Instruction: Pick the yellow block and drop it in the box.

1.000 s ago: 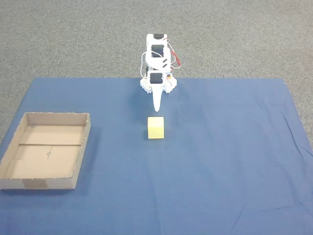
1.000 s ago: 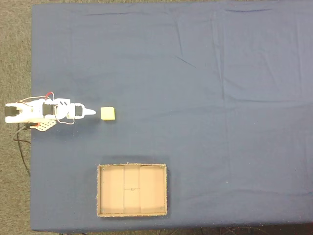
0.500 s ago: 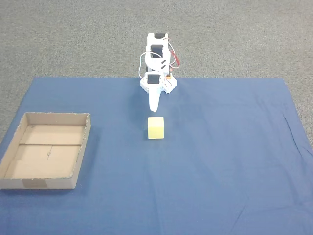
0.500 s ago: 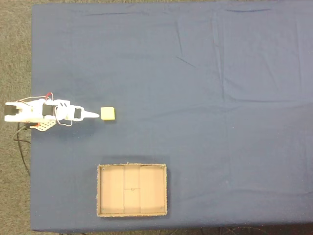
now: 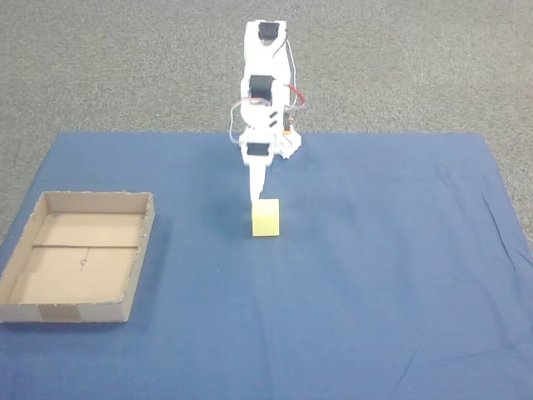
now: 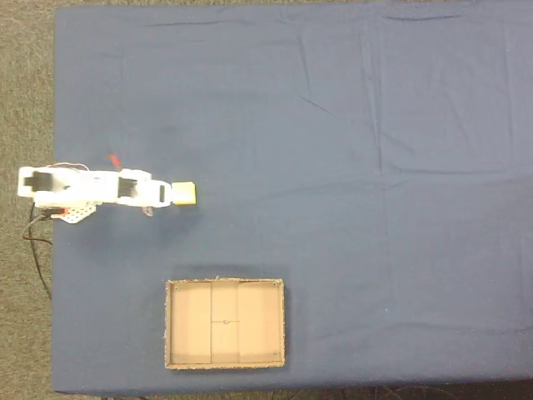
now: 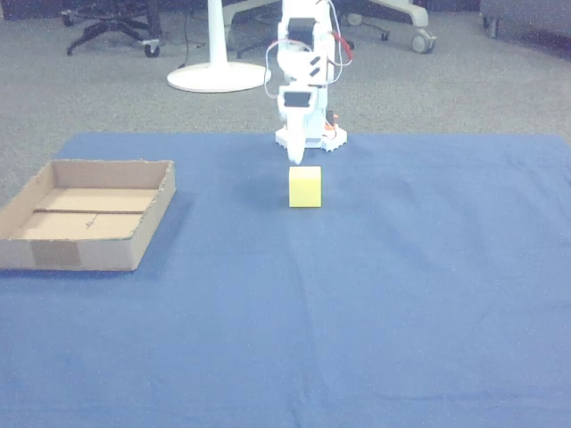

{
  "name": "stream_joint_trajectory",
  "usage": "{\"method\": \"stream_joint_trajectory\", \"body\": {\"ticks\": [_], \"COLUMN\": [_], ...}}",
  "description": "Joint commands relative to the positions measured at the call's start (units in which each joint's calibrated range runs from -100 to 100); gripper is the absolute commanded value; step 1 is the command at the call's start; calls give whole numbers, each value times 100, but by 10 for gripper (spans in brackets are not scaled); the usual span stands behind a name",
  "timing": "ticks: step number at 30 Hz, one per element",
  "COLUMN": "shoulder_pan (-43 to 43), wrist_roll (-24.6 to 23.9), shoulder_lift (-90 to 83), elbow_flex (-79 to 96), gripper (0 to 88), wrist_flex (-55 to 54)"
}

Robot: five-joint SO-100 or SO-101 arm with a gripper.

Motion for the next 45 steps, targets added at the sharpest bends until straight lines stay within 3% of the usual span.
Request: {"method": "stream_joint_trajectory", "body": {"ticks": [1, 8, 20, 27, 33, 39, 45], "shoulder_pan": [-43, -271, -349, -247, 248, 1436, 2254], "wrist_roll": [-5, 117, 239, 244, 190, 20, -44], "shoulder_lift": [1037, 1881, 1881, 1374, 454, -399, 1374], "elbow_flex": [-1003, -1130, -885, -713, -1084, -2098, -4541], "gripper": [441, 418, 187, 167, 161, 185, 192], "wrist_flex": [-88, -642, -874, -1039, -1229, -2015, -2097]}}
